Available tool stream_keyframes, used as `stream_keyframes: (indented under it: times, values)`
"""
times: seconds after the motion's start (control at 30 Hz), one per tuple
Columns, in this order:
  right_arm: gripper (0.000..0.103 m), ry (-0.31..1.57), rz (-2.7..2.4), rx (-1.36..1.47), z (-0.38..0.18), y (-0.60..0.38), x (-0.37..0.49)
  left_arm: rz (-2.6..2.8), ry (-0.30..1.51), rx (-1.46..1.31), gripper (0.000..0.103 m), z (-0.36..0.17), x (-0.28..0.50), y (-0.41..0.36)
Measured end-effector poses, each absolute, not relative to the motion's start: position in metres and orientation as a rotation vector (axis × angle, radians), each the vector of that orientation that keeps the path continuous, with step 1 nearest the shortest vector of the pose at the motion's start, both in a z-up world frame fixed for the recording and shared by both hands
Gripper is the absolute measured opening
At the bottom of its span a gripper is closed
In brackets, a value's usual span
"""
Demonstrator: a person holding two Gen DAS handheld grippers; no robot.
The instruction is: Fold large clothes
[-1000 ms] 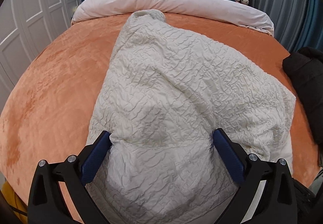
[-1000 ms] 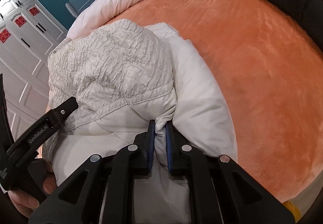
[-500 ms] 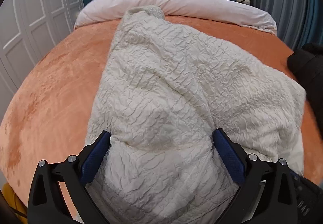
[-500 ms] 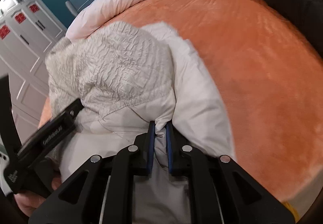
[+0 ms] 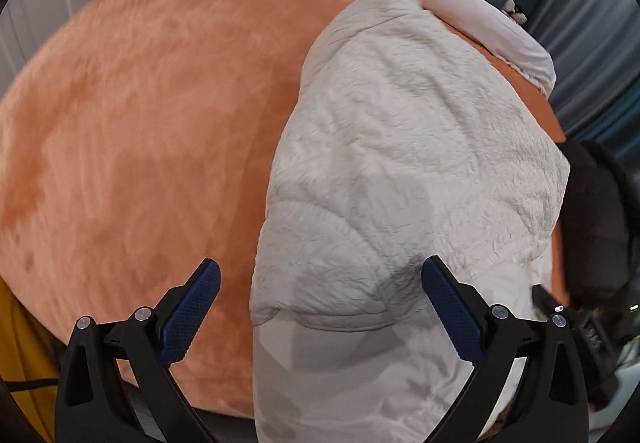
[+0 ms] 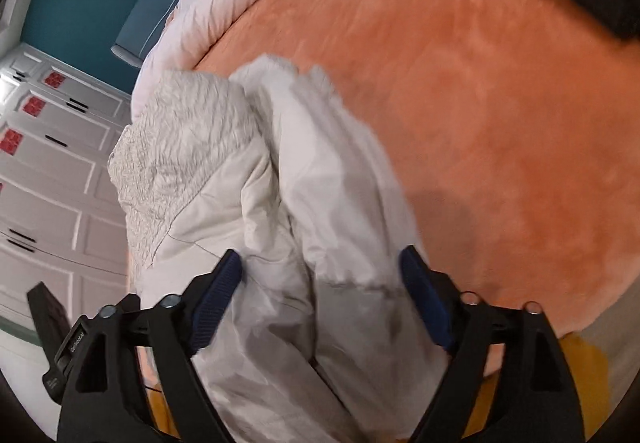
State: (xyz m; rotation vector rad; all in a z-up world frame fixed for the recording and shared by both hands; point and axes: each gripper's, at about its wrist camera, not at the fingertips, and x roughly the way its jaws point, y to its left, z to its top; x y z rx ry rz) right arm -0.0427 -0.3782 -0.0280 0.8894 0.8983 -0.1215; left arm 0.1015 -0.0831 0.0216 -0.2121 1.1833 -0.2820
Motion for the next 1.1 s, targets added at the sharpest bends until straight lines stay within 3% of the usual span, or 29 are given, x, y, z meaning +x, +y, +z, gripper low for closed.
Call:
stream_keyframes:
  times: [0.37, 0.53, 0.6, 0.67, 0.77, 0.87, 1.1]
  values:
    - [0.098, 0.914, -0.063, 0.911, -0.054, -0.37, -0.025, -0.468, 1.278, -0.484, 0.098, -0.019, 0.123, -0.069]
    - [0.098, 0.899, -0.024, 0.913, -0.059, -0.368, -0.022, -0.556, 1.241, -0.523, 0.098, -0.033, 0.13, -0.064]
    - [0.09, 0.899, 0.012, 0.937, -0.058, -0.366, -0.022, -0.582, 1.236, -0.529, 0.098, -0.032, 0.13, -0.063]
    - [0.064, 0.89, 0.051, 0.957, -0.053, -0.365, -0.021, -0.604, 1.222, -0.505, 0.088, -0.025, 0.127, -0.065]
    - [0.038, 0.875, 0.059, 0.933, -0.038, -0.356, -0.029, -0.634, 1.172, -0.43, 0.074, -0.009, 0.124, -0.064]
    - [0.028, 0.849, 0.063, 0.878, -0.018, -0.336, -0.035, -0.662, 1.084, -0.335, 0.066, 0.018, 0.121, -0.064]
    - [0.025, 0.747, 0.114, 0.712, 0.043, -0.26, -0.027, -0.712, 0.939, -0.303, 0.061, 0.075, 0.138, -0.015]
